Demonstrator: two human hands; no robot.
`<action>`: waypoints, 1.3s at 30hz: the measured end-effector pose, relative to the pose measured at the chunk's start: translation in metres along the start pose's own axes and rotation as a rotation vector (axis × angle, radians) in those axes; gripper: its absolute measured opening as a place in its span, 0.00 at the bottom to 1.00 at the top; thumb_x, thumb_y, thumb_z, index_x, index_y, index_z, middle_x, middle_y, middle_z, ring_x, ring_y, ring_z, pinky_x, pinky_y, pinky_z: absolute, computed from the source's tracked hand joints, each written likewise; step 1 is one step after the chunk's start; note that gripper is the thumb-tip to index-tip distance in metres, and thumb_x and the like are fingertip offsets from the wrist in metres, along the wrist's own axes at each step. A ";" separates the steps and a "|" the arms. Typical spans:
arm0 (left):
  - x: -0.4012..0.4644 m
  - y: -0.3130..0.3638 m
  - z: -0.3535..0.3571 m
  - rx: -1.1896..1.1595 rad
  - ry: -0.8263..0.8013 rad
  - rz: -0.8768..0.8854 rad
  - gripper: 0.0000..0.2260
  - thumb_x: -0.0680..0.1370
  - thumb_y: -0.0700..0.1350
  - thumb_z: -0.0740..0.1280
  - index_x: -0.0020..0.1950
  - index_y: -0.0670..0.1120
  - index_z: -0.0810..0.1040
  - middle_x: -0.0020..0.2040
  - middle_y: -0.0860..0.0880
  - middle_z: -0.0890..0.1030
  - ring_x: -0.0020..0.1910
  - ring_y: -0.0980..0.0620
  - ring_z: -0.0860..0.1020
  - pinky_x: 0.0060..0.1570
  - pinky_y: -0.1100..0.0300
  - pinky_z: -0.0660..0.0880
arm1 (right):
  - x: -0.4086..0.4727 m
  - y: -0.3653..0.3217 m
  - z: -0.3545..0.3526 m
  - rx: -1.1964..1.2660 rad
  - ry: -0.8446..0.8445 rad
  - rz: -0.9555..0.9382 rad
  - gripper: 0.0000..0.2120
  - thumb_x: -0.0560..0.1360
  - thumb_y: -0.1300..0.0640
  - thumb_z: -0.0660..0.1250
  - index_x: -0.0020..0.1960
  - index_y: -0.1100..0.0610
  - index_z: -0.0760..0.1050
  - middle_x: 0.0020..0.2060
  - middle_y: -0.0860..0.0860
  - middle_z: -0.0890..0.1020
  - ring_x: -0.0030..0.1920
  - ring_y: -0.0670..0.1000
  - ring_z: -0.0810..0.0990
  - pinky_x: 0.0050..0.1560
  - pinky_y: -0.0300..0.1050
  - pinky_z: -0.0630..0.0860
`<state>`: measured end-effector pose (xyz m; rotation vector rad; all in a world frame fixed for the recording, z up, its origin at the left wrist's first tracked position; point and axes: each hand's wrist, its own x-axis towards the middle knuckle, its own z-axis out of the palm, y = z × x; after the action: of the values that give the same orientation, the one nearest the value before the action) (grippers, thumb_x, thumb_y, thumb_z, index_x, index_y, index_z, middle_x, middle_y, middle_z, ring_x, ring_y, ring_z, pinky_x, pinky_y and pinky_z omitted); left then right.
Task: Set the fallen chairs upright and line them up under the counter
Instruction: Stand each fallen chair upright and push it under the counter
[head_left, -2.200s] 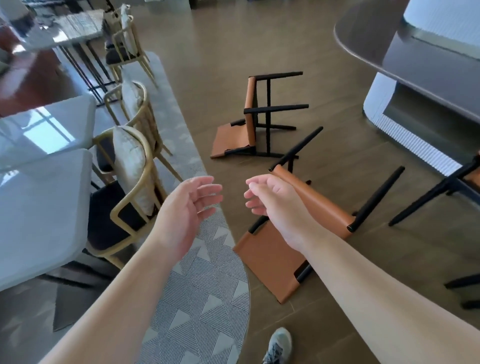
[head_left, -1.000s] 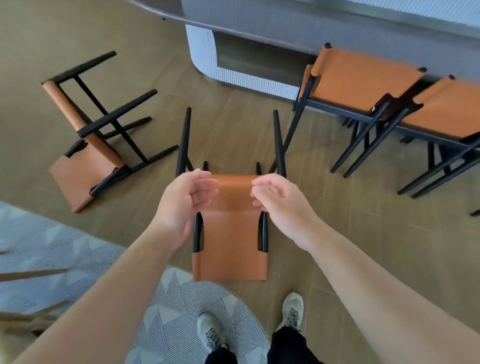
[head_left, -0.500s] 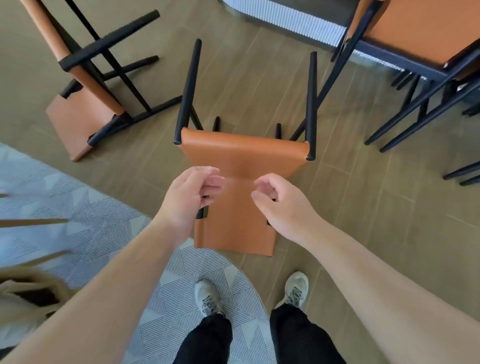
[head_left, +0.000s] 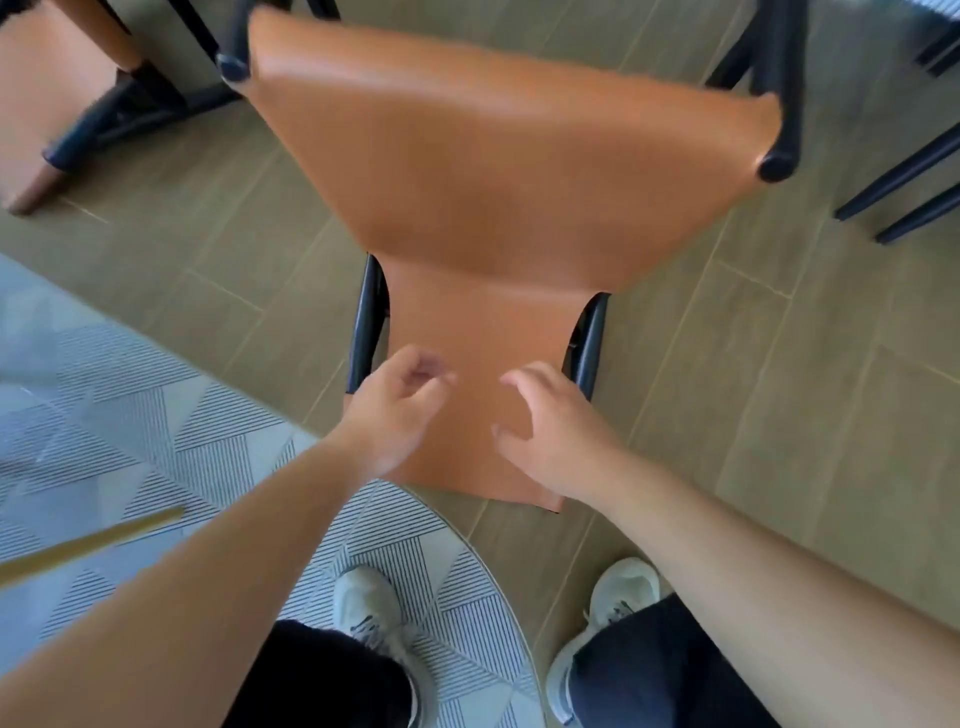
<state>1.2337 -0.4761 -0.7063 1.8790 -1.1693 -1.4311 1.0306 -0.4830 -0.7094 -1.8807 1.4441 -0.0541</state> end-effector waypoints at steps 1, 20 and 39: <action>0.014 -0.027 0.007 0.072 -0.006 0.008 0.11 0.69 0.62 0.66 0.47 0.61 0.77 0.43 0.63 0.80 0.40 0.58 0.78 0.45 0.59 0.72 | 0.008 0.015 0.021 -0.024 -0.018 0.003 0.26 0.76 0.40 0.62 0.70 0.47 0.63 0.67 0.42 0.64 0.66 0.46 0.65 0.58 0.48 0.70; 0.114 -0.313 0.089 1.412 -0.286 0.379 0.39 0.77 0.55 0.63 0.80 0.50 0.44 0.81 0.41 0.43 0.79 0.42 0.48 0.75 0.47 0.56 | 0.065 0.189 0.271 -0.647 -0.314 -0.044 0.43 0.77 0.52 0.64 0.79 0.49 0.36 0.77 0.57 0.32 0.77 0.60 0.33 0.75 0.62 0.41; 0.120 -0.366 0.095 1.644 -0.234 0.544 0.50 0.76 0.52 0.68 0.77 0.48 0.28 0.74 0.38 0.26 0.77 0.34 0.37 0.70 0.29 0.48 | 0.074 0.193 0.328 -0.830 -0.227 -0.161 0.54 0.75 0.45 0.69 0.75 0.52 0.26 0.75 0.59 0.30 0.75 0.64 0.32 0.69 0.73 0.39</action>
<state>1.2744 -0.3839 -1.0897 1.7688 -3.1996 -0.1479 1.0499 -0.3879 -1.0846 -2.5433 1.2407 0.7641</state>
